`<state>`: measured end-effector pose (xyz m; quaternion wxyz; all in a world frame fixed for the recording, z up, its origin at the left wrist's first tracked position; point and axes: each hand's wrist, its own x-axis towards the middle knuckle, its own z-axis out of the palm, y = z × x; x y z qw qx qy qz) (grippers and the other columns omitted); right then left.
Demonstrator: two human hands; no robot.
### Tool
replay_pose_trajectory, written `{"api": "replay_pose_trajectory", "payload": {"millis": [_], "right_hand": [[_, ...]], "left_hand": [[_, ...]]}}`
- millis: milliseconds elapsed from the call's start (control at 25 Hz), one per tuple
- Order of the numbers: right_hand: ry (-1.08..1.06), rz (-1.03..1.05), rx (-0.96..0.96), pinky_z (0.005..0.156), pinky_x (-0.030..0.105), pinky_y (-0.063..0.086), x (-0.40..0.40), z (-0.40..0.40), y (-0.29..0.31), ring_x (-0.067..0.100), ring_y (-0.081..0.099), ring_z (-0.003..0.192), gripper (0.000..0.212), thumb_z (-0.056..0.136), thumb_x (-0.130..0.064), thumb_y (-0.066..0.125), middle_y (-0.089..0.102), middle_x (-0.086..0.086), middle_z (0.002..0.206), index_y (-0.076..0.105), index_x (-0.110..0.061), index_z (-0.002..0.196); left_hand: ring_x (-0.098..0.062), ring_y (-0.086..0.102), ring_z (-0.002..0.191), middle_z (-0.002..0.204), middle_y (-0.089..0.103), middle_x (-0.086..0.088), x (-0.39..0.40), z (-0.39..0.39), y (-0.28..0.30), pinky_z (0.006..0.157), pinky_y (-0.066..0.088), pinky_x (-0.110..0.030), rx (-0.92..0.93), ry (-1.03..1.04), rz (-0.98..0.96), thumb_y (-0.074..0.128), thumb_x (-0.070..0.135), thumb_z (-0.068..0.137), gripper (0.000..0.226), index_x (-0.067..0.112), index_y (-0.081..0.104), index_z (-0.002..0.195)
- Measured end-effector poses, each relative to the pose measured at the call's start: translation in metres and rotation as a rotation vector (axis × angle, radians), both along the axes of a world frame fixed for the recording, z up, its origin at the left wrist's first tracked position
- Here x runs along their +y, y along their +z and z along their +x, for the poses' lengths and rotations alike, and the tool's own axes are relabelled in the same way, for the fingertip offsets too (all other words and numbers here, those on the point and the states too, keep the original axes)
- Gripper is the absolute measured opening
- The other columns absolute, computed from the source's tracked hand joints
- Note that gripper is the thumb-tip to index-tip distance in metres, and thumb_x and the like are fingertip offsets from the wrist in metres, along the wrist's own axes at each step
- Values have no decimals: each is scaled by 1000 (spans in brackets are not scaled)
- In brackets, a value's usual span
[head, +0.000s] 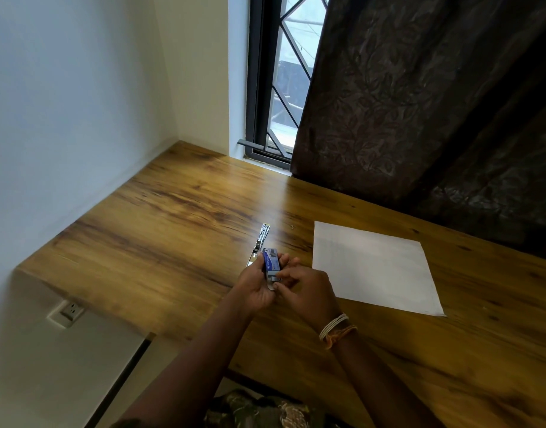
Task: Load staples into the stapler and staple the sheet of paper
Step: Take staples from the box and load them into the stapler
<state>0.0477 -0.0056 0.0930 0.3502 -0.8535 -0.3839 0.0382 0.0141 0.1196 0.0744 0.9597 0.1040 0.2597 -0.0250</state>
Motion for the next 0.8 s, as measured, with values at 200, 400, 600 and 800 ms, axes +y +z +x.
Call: {"api": "replay_pose_trajectory", "payload": {"millis": [200,400,600,800], "right_hand": [[-30,-21,40,83,24,56,5,2,4,11,67,91,28,80,-24,72,72,4,106,71,-15,107],[-36,-57,50,80,24,56,8,5,8,12,67,87,24,80,-25,72,73,4,101,72,-15,102],[2,-108,-57,80,27,56,9,5,10,13,67,89,22,84,-30,67,73,3,103,73,-18,103],[75,-144,-169,82,22,53,13,4,7,14,64,92,21,86,-29,64,70,5,105,73,-15,98]], "left_hand": [[-29,65,92,90,63,-12,3,0,2,69,59,-44,-14,5,38,26,46,102,50,4,53,99],[-29,65,88,86,65,-14,5,2,2,63,59,-45,13,3,41,27,45,102,53,0,55,98],[-29,70,81,86,64,-13,8,4,1,64,59,-45,16,21,16,28,45,102,50,3,54,95],[-25,72,63,71,71,-15,12,3,-2,53,60,-35,46,4,46,29,45,102,52,3,57,94]]}}
